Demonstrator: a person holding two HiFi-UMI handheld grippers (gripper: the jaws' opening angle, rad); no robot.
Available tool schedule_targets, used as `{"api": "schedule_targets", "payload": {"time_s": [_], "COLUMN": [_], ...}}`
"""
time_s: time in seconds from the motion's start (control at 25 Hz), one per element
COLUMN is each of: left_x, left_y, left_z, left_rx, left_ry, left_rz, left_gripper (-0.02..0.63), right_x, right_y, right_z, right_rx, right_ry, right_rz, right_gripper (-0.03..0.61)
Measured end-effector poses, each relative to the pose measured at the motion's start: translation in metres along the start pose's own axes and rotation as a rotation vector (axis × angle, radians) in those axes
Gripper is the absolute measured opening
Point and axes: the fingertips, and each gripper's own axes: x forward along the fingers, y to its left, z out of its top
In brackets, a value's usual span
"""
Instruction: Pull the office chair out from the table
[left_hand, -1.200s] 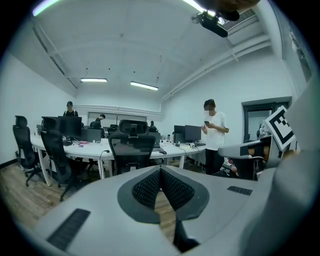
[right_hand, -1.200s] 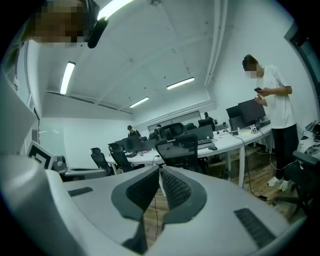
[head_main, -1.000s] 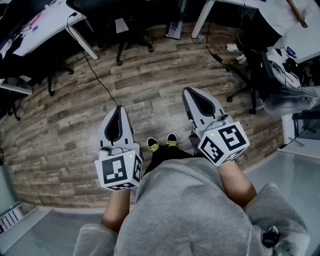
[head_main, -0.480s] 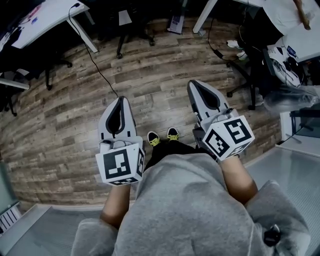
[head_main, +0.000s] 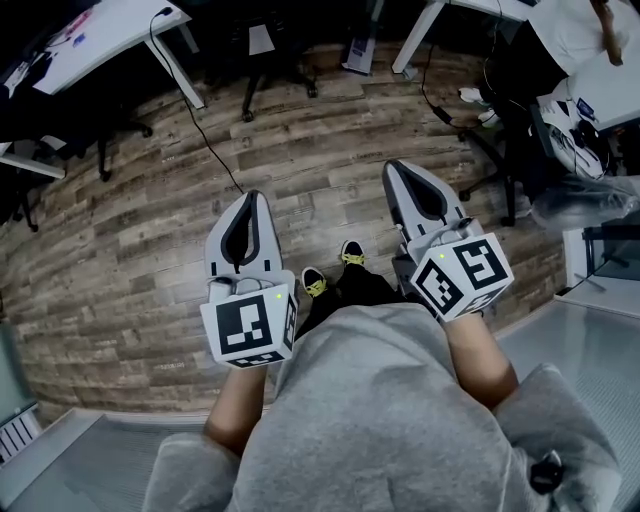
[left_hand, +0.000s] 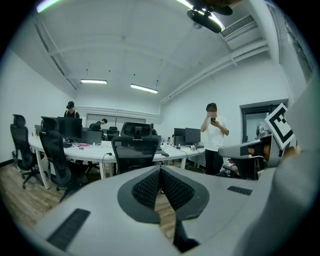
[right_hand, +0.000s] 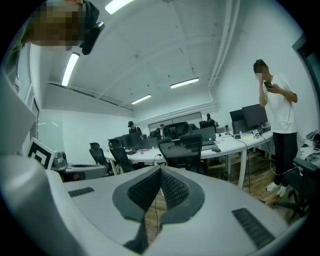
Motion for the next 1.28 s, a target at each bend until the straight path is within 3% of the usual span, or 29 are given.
{"api": "schedule_targets", "payload": {"time_s": [0.72, 1.28], "left_x": [0.014, 0.059], "left_y": [0.016, 0.020], "left_z": [0.004, 0.009], "left_rx": [0.001, 0.031], "left_ry": [-0.013, 0.009], "left_rz": [0.030, 0.058], "left_gripper": [0.011, 0.011], "right_x": [0.027, 0.065], "right_y": [0.000, -0.028], "right_z": [0.002, 0.001], "right_rx": [-0.019, -0.025], "right_ry": [-0.006, 0.004], "right_rz": [0.036, 0.082], "right_gripper": [0.029, 0.029]}}
